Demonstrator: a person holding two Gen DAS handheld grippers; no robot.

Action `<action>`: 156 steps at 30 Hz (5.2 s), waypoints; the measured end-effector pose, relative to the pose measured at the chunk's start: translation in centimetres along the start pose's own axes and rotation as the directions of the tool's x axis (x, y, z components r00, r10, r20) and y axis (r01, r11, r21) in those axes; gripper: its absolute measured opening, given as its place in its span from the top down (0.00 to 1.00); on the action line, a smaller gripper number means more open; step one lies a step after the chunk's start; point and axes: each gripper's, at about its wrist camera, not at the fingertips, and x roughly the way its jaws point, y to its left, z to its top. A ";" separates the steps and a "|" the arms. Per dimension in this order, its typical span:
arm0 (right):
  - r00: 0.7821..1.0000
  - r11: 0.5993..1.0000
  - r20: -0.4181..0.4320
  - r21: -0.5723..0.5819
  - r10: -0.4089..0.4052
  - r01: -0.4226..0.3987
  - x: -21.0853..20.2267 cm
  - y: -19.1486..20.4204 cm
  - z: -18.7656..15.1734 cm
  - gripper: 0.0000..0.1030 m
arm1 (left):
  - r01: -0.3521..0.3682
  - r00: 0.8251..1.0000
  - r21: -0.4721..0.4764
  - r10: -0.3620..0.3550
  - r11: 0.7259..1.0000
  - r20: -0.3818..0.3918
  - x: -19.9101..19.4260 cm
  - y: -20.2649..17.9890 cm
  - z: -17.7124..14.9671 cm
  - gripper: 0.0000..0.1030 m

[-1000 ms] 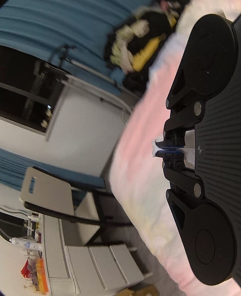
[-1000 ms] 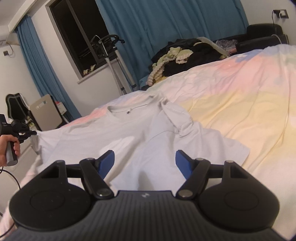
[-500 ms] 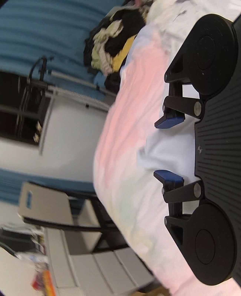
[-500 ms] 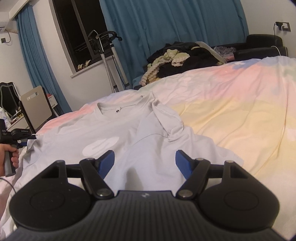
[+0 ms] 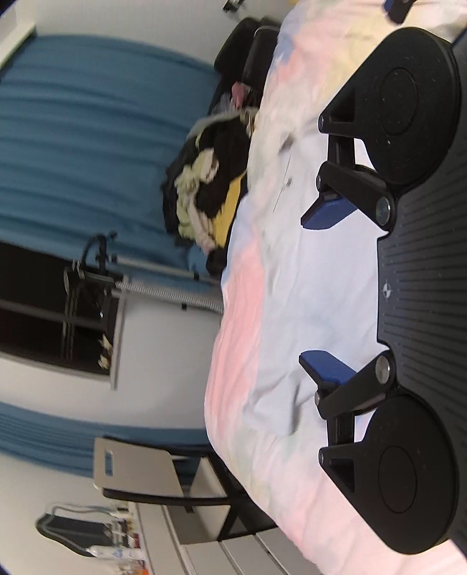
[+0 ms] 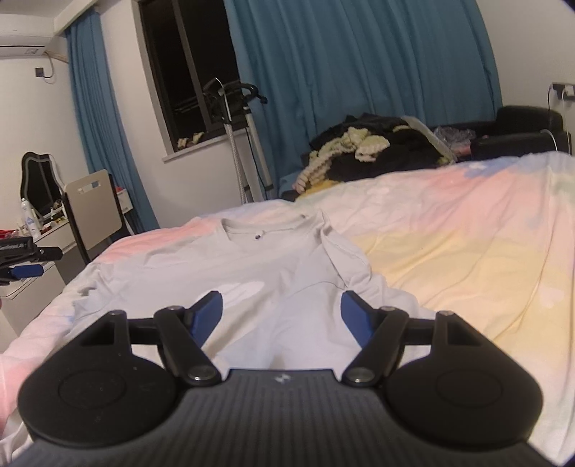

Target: Fold clothes

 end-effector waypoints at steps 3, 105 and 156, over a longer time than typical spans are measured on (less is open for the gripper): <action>1.000 1.000 0.006 -0.002 0.008 -0.008 -2.5 0.1 -0.5 0.29 | 0.033 0.999 0.067 -0.033 0.997 0.000 -2.1 -3.1 -2.4 0.21; 0.972 0.937 -0.133 0.268 -0.193 0.222 1.6 -18.0 3.0 0.50 | 0.111 0.973 -0.071 -0.123 0.991 -0.197 0.1 -1.9 -8.8 0.06; 0.614 0.818 -0.771 -0.458 -0.170 -0.348 -11.6 1.0 6.0 0.40 | 0.156 0.919 0.180 -0.076 0.971 -0.386 -11.2 -0.4 -6.8 0.07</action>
